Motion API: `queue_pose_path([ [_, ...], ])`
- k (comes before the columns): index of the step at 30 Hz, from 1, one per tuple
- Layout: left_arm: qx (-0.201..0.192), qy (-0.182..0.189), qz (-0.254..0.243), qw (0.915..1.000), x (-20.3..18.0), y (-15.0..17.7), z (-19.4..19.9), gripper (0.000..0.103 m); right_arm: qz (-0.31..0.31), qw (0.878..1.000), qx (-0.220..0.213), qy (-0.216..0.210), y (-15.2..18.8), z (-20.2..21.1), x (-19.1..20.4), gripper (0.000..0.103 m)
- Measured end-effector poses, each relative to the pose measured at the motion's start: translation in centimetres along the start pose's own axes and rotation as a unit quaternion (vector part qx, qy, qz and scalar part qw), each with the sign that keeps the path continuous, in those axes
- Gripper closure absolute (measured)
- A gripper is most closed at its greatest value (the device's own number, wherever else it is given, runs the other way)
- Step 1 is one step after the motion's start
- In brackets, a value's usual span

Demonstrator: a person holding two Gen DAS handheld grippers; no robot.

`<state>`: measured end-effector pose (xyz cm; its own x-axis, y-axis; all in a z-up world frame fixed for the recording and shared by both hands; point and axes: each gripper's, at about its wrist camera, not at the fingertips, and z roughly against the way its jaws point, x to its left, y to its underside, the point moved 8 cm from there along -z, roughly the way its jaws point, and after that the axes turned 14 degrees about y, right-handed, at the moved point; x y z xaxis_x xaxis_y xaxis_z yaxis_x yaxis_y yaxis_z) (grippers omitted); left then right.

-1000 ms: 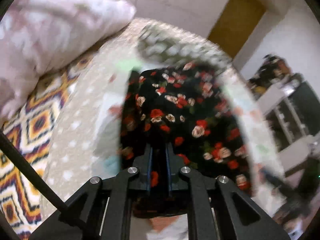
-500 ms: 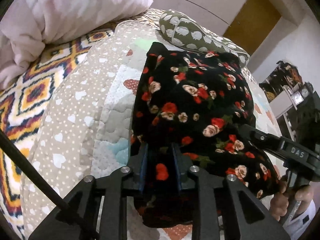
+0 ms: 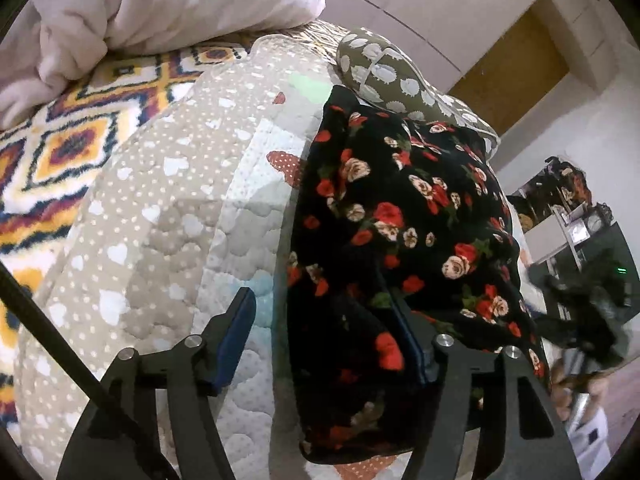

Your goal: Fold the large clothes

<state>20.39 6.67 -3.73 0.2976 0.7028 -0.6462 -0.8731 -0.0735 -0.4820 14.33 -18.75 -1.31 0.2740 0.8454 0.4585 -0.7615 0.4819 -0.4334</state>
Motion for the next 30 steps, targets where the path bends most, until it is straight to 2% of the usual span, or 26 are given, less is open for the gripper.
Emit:
queue_pose_path([
  [3, -0.002, 0.002, 0.006, 1.0, 0.2, 0.1, 0.0, 0.036, -0.018, 0.999, 0.024, -0.029, 0.5, -3.6, 0.3, 0.015],
  [4, -0.004, 0.004, 0.01, 0.9999, 0.3, 0.1, 0.0, 0.036, -0.028, 0.998, 0.034, -0.053, 0.7, -4.6, 0.5, 0.017],
  [5, -0.006, 0.005, 0.014, 0.9999, 0.2, 0.1, 0.1, 0.036, -0.051, 0.994, 0.046, -0.085, 0.7, -5.4, 0.4, 0.022],
  [7, -0.011, 0.003, 0.019, 0.9998, 0.0, 0.2, 0.1, 0.041, -0.09, 0.984, 0.061, -0.139, 0.5, -5.7, 0.2, 0.045],
  [8, -0.012, 0.007, 0.02, 0.9997, -0.5, 0.3, -0.1, 0.047, -0.098, 0.981, 0.063, -0.157, 0.3, -5.2, 0.2, 0.049],
  [10, -0.011, 0.015, 0.02, 0.9996, -1.6, 0.5, -0.6, 0.054, -0.083, 0.981, 0.05, -0.17, -0.3, -3.5, 0.5, 0.055],
  [13, -0.003, 0.015, -0.003, 0.9999, -4.0, 0.9, -2.1, 0.055, -0.037, 0.984, 0.019, -0.173, -0.8, -0.2, 1.3, 0.055],
  [15, 0.006, 0.019, -0.015, 0.9997, -5.3, 1.3, -3.4, 0.055, -0.036, 0.986, -0.002, -0.164, -1.1, 1.2, 0.2, 0.055],
  [16, 0.007, 0.012, -0.016, 0.9998, -5.4, 1.4, -3.8, 0.051, -0.037, 0.988, -0.007, -0.151, -1.1, 1.3, -0.6, 0.053],
  [17, 0.005, -0.003, -0.015, 0.9999, -5.2, 1.4, -4.1, 0.041, -0.041, 0.992, -0.005, -0.121, -0.7, 0.8, -1.8, 0.051],
  [19, 0.004, -0.006, -0.005, 1.0, -4.9, 1.5, -4.1, 0.034, -0.061, 0.996, 0.019, -0.07, 0.5, -0.9, -3.7, 0.035],
  [20, 0.008, 0.005, 0.004, 0.9999, -5.0, 1.6, -3.7, 0.034, -0.069, 0.996, 0.03, -0.051, 1.0, -1.6, -4.6, 0.032],
  [22, 0.003, 0.002, 0.006, 1.0, -5.2, 1.6, -2.2, 0.034, -0.079, 0.996, 0.019, -0.044, 1.3, -0.7, -5.2, 0.031],
  [25, -0.014, -0.019, -0.027, 0.9994, -5.8, 1.8, 1.4, 0.034, -0.046, 0.998, -0.039, -0.002, 0.6, 3.5, -4.5, 0.031],
  [26, -0.021, -0.021, -0.037, 0.9989, -6.1, 2.0, 2.5, 0.034, -0.028, 0.997, -0.066, -0.003, 0.6, 5.6, -3.5, 0.031],
  [28, -0.033, -0.03, -0.063, 0.997, -6.7, 2.8, 4.7, 0.029, -0.015, 0.996, -0.085, -0.036, 0.8, 8.2, -1.7, 0.036],
  [29, -0.039, -0.041, -0.073, 0.9957, -6.8, 3.3, 5.6, 0.022, -0.012, 0.995, -0.079, -0.063, 1.0, 9.0, -0.7, 0.039],
  [30, -0.049, -0.056, -0.083, 0.9938, -6.8, 4.1, 6.7, 0.02, -0.012, 0.994, -0.065, -0.092, 1.9, 9.3, 0.3, 0.045],
])
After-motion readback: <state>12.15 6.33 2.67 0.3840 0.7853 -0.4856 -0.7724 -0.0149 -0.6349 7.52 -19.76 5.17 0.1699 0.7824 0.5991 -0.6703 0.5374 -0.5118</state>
